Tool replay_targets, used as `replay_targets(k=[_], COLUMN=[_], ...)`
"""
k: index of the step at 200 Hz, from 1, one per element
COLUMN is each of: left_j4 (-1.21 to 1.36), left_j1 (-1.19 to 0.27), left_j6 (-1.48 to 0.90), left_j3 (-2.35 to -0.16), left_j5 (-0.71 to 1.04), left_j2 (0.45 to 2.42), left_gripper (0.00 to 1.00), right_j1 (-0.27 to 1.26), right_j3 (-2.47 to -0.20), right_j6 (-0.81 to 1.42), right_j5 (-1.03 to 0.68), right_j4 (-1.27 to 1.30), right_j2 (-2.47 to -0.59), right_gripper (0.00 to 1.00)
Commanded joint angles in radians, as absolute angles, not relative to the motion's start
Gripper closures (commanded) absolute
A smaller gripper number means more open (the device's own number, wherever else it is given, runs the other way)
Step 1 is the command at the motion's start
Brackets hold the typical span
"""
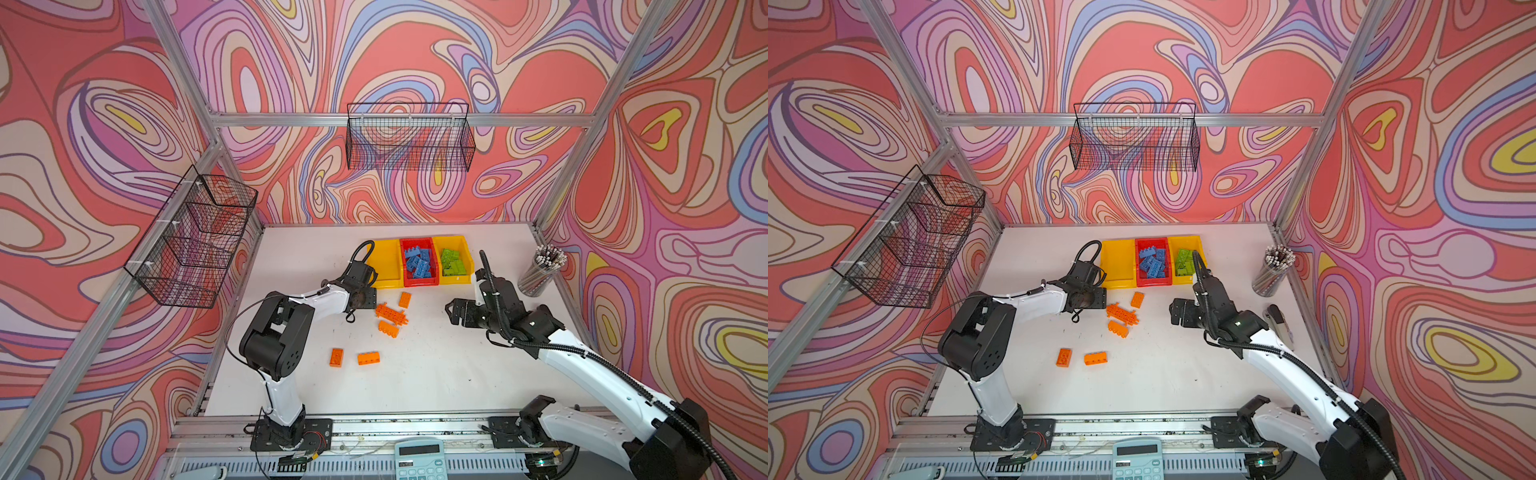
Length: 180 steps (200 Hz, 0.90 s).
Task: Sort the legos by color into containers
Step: 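Lower the left gripper onto an orange brick beside the yellow bin and grasp, then carry the orange brick with the left gripper into the empty yellow bin and release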
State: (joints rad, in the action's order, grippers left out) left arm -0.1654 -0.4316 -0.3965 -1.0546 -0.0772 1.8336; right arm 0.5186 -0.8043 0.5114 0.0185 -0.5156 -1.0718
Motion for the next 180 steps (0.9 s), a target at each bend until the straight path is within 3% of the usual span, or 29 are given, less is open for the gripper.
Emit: replay_targets(k=[1, 75, 128, 180], left_j4=[-0.159, -0.193, -0.245, -0.358], left_j1=[-0.424, -0.424, -0.426, -0.443], left_j6=[-0.405, -0.399, -0.434, -0.452], left_j3=[-1.091, -1.101, -1.075, -1.096], left_j5=[-0.045, -0.050, -0.016, 0.001], left_j2=[1.864, 1.876, 1.831, 1.686], left_gripper=[0.31, 0.50, 0.84, 0.91], right_j1=[0.525, 0.525, 0.526, 0.526], right_j3=[-0.830, -0.840, -0.839, -0.844], right_j6=[0.519, 0.519, 0.519, 0.512], right_j5=[0.036, 0.042, 0.032, 0.032], right_j4=[-0.530, -0.530, -0.512, -0.501], right_j2=[-1.079, -1.088, -1.100, -1.106], right_gripper=[0.02, 0.02, 0.02, 0.02])
